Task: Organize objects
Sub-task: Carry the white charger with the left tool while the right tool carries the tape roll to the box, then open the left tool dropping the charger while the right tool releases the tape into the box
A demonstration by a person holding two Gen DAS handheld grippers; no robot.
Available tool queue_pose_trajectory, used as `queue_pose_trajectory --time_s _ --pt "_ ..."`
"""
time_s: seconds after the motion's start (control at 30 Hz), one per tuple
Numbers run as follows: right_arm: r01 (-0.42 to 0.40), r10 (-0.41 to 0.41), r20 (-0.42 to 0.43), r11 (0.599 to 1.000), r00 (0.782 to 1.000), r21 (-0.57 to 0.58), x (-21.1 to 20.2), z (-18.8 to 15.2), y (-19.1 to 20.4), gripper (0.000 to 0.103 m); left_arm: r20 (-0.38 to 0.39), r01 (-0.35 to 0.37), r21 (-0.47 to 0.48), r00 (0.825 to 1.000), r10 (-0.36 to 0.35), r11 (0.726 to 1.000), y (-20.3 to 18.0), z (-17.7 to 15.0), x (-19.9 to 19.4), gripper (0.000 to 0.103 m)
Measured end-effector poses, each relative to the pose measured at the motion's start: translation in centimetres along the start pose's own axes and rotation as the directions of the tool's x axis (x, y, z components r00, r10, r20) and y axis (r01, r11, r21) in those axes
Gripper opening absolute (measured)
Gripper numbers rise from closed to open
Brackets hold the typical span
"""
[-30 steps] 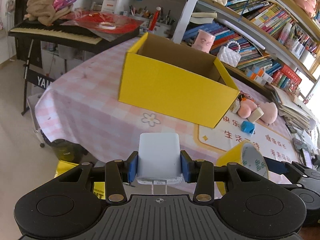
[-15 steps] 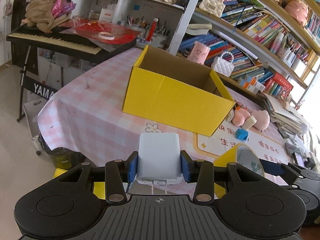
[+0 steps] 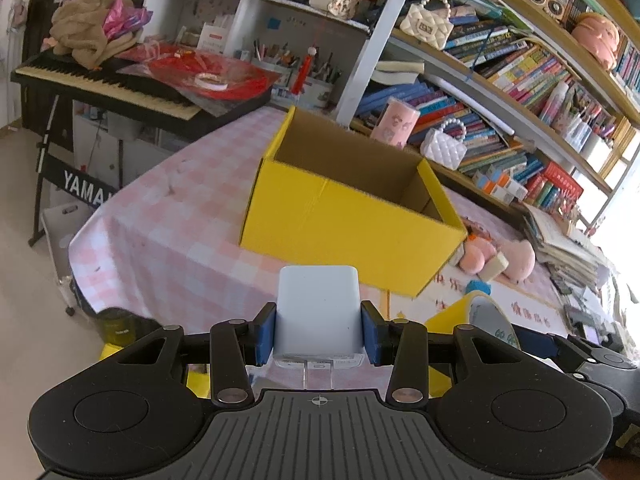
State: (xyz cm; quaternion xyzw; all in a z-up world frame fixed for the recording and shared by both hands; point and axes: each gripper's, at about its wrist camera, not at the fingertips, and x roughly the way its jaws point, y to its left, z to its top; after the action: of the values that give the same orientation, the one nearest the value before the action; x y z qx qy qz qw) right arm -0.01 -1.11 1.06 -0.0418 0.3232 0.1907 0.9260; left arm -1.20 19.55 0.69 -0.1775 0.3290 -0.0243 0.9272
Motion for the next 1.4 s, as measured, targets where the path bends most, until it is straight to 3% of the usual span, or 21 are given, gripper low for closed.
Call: queue_pose_trajectory --time_s 0.3,0.63,0.9,1.17,1.4 --pt "0.0 -0.001 0.114 1.0 0.994 0.004 1.9 5.2 -1.6 0.093 0.102 -0.001 0.009 0.995 0.0 1.0 -1.4 5.5 1.5 0.041" --pt "0.032 -0.026 0.199 0.999 0.98 -0.029 8.1 11.3 -3.7 0.093 0.143 -0.027 0.029 0.989 0.023 0.999 -3.3 11.1 7.3 0.041" --pt "0.007 0.005 0.123 0.995 0.992 -0.098 15.1 13.4 -5.3 0.093 0.073 -0.083 0.056 0.994 0.079 0.995 -4.0 12.5 13.4 0.041" --pt "-0.068 0.066 -0.018 0.982 0.998 -0.176 19.8 14.5 -6.6 0.093 0.009 -0.118 0.111 0.993 0.118 0.987 -4.7 12.7 17.5 0.041" --pt "-0.092 0.052 -0.127 0.937 0.991 -0.336 22.2 15.6 -7.1 0.093 -0.036 -0.145 0.142 0.988 0.151 0.979 -5.2 13.0 20.4 0.041"
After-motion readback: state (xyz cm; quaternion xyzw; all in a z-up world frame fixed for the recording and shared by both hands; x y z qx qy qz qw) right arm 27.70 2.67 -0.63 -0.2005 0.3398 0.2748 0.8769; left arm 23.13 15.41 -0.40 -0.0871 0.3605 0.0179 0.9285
